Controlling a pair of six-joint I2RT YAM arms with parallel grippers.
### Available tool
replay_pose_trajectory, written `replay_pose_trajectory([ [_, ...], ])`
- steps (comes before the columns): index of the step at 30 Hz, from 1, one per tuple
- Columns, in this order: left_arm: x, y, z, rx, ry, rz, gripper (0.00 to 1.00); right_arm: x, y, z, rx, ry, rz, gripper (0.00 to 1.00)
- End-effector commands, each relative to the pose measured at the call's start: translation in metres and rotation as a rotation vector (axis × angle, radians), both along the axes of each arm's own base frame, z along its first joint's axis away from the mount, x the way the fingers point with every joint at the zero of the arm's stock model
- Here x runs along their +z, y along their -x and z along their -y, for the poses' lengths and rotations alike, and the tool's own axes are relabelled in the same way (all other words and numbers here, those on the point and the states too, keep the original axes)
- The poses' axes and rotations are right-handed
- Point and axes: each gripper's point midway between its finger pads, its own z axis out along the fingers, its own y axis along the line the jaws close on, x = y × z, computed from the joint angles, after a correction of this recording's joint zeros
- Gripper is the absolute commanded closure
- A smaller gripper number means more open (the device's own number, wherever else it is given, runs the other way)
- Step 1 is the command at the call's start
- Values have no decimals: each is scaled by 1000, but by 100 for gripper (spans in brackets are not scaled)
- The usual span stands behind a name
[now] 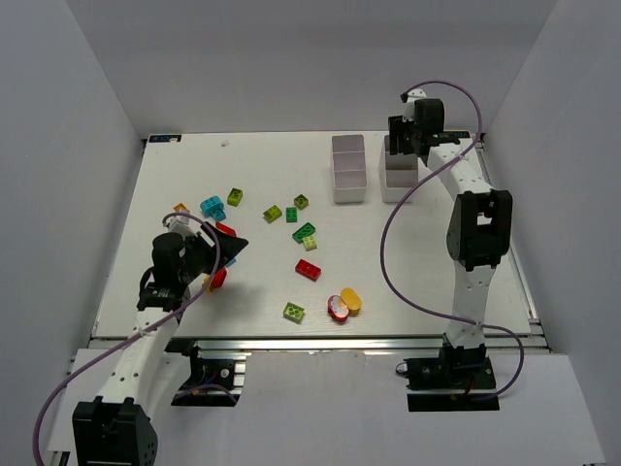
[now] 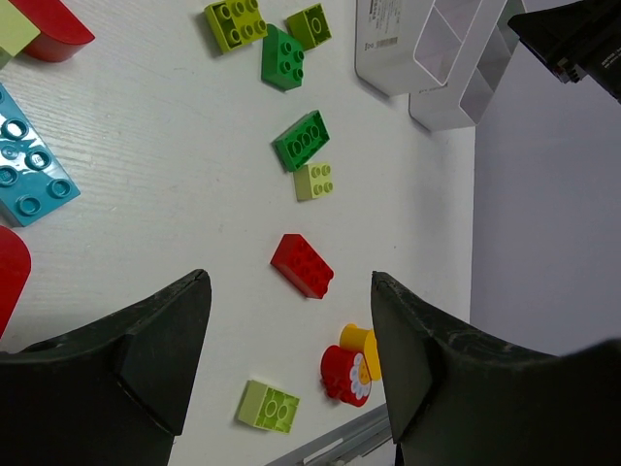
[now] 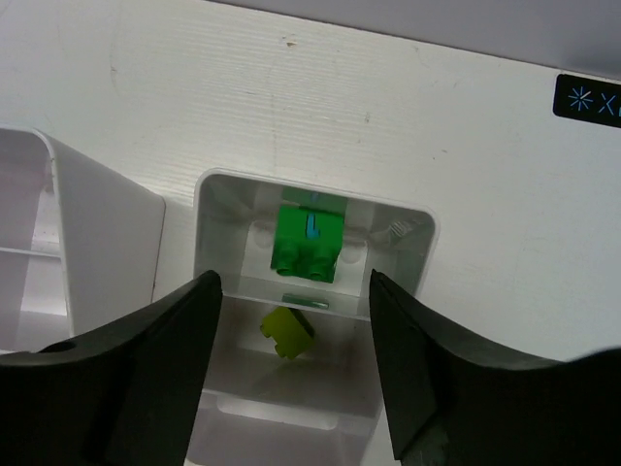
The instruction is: Sort the legos into containers by color
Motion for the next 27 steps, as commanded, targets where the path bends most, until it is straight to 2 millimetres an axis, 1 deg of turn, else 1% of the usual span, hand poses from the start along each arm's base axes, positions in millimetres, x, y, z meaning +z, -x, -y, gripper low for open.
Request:
replay_pose_trajectory([
  [1,14,-6,1,-19,-8,38,24,37,-17,3,1,2,113,31],
  [2,15,-7,1,-20,-10,38,24,38,-16,4,1,-1,114,28],
  [5,19,-11,2,-23,-10,39,24,49,-14,6,3,-14,125,25],
  [6,18,-12,3,-23,-10,32,24,56,-14,5,19,-25,133,25],
  [7,20,-15,4,-25,-12,30,24,68,-10,3,32,-35,149,25],
  [8,20,-15,6,-34,-15,26,24,74,-7,6,44,-35,153,24],
  [9,20,-18,7,-29,-21,20,25,78,-1,-2,113,-49,151,24],
  [10,15,-19,12,-45,-29,1,27,97,9,-6,197,-20,189,24],
  [11,20,-23,15,-48,-35,7,30,103,25,-21,346,-62,190,25],
  [12,20,-26,17,-51,-47,3,34,96,42,-29,443,-81,172,26],
  [13,20,-27,23,-69,-56,-4,47,120,65,-36,545,-99,219,29],
  [14,19,-34,27,-76,-65,-25,54,127,90,-51,729,-118,265,35],
  [15,19,-37,31,-83,-76,-36,60,126,110,-58,805,-125,263,37],
  [16,17,-43,32,-73,-103,-46,65,126,138,-63,882,-128,269,43],
  [17,13,-42,41,-97,-126,-71,74,125,160,-73,973,-156,280,57],
  [18,15,-52,47,-104,-151,-85,75,121,174,-75,1013,-135,291,64],
  [19,13,-56,55,-119,-205,-86,75,112,196,-78,1037,-136,280,71],
  [20,6,-56,59,-130,-243,-125,71,107,207,-80,1051,-134,278,77],
  [21,6,-70,67,-150,-288,-133,66,103,217,-80,1065,-124,281,77],
  [22,2,-70,81,-185,-327,-143,59,108,231,-83,1076,-116,299,73],
  [23,-7,-72,79,-173,-389,-183,53,90,242,-82,1070,-131,254,56],
  [24,-10,-87,87,-192,-443,-192,43,87,249,-81,1063,-138,242,49],
  [25,-14,-89,96,-215,-479,-199,40,92,257,-80,1057,-131,257,43],
  [26,-22,-91,94,-213,-531,-231,38,81,264,-79,1045,-143,229,36],
  [27,-26,-99,93,-198,-577,-241,36,79,268,-78,1034,-142,223,33],
])
